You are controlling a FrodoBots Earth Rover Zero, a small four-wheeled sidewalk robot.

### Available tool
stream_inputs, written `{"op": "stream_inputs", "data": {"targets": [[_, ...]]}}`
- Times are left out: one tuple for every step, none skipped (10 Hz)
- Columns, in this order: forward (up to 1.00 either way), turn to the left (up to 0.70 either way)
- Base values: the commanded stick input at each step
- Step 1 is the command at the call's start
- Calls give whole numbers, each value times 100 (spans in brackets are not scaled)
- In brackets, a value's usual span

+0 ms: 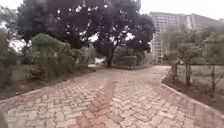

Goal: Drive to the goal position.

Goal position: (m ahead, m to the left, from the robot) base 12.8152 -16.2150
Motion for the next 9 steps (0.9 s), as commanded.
{"op": "stream_inputs", "data": {"targets": [[70, 0], [70, 0], [70, 0], [70, 0], [70, 0], [70, 0], [70, 0], [70, 0], [70, 0]]}}
